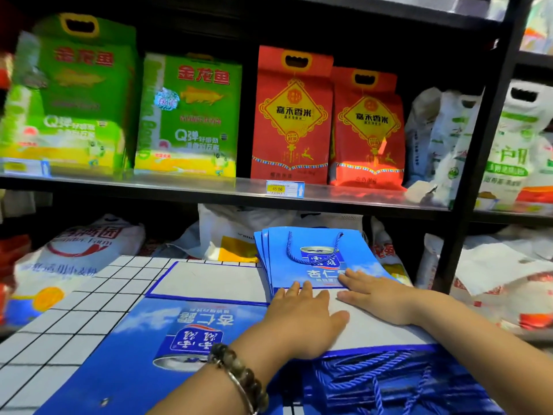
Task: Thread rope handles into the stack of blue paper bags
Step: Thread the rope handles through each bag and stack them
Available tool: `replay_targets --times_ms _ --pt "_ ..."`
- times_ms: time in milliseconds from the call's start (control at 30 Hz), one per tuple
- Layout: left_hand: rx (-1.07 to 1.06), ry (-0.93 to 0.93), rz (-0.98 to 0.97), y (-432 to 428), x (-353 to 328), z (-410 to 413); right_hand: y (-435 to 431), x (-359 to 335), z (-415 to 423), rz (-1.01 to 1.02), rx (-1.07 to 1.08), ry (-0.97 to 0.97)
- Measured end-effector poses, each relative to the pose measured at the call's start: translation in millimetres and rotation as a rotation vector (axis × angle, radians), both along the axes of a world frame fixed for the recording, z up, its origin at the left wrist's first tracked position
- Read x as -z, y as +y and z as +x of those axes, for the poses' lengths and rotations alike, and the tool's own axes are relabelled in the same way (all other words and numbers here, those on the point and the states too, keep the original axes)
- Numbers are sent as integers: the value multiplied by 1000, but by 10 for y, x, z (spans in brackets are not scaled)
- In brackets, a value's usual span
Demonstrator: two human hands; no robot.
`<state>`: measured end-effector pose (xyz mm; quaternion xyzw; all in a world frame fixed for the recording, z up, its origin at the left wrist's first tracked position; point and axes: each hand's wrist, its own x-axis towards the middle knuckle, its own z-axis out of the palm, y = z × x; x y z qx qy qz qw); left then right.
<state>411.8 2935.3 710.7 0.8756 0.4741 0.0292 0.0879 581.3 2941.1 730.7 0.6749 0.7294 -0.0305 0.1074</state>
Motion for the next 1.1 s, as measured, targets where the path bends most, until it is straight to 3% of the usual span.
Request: replay_targets --times_ms 133,233,300,467,600,767,900,967,1033,1100 --pt "4 -15 2 14 18 -9 10 2 16 -32 -109 -145" --pt "28 -97 12 -36 -39 -86 -33 -19 -11 41 -72 -72" --pt "70 -213 1 -118 -88 -211 -66 -80 -48 148 -55 -34" --pt "96 -333 61 -482 -116 -800 -270 -290 -302 654 -247 -281" --pt "-25 -292 -24 -725 51 -1412 -673 -275 -892 858 -425 -104" --pt "-121 -16 69 -780 341 -1832 -980 203 -1566 709 -598 13" --pt "-184 5 58 -819 393 -1861 -927 516 -1796 541 -460 47" --pt "-201 1 55 -835 380 -1879 -988 513 -1843 462 -360 171" --pt "-207 10 21 -846 382 -1909 -1054 482 -1788 542 -314 206" --pt "-201 36 -28 -866 384 -1951 -1154 461 -1692 467 -291 196"
